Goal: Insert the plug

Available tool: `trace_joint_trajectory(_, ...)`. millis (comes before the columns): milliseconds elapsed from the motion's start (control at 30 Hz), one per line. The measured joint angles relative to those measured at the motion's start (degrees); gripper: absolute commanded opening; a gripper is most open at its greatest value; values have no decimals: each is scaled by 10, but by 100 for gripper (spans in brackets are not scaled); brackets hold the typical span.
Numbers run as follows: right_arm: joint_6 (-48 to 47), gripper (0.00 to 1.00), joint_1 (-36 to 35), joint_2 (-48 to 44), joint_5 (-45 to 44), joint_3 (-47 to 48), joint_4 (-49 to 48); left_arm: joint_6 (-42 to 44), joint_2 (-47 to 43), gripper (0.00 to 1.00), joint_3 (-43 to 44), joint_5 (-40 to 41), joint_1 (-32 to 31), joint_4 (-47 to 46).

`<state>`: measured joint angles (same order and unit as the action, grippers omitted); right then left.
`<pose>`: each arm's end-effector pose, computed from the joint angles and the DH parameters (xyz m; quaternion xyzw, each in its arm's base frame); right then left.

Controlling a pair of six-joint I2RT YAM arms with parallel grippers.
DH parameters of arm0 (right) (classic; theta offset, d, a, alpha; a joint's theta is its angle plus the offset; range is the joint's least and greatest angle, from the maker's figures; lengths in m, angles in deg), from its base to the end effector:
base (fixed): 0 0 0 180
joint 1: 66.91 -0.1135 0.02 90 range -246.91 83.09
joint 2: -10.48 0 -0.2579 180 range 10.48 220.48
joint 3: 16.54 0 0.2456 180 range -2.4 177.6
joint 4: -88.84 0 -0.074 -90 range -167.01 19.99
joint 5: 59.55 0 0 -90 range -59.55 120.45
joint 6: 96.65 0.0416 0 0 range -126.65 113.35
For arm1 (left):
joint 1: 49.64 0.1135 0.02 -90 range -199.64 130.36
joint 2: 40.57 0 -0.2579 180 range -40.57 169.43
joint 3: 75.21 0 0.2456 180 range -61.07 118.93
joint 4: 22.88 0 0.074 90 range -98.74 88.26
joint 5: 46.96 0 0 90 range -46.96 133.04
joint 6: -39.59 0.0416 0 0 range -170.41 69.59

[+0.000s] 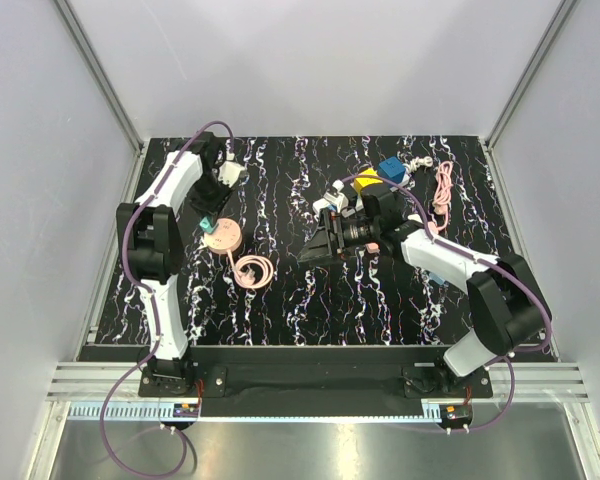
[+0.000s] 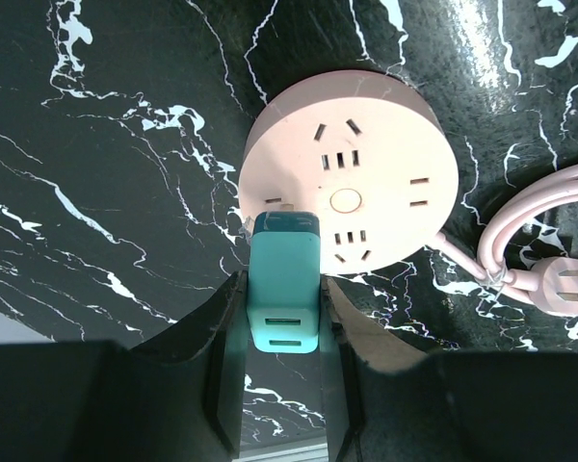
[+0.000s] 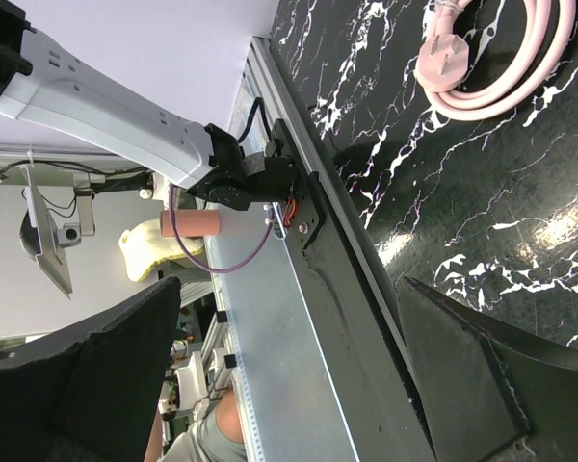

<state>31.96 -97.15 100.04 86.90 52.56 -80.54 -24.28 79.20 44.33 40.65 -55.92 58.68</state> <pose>0.2687 0.1967 0.2355 -0.1760 0.7821 0.5846 0.1247 0.4075 -0.0466 0.2220 0.2797 0.9572 -0.0082 0.0741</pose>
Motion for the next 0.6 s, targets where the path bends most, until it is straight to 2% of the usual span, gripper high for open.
trace_joint_trajectory(600, -7, 100, 0, 5, -3, 1, 4, 0, 11, 0, 10, 13, -2, 2)
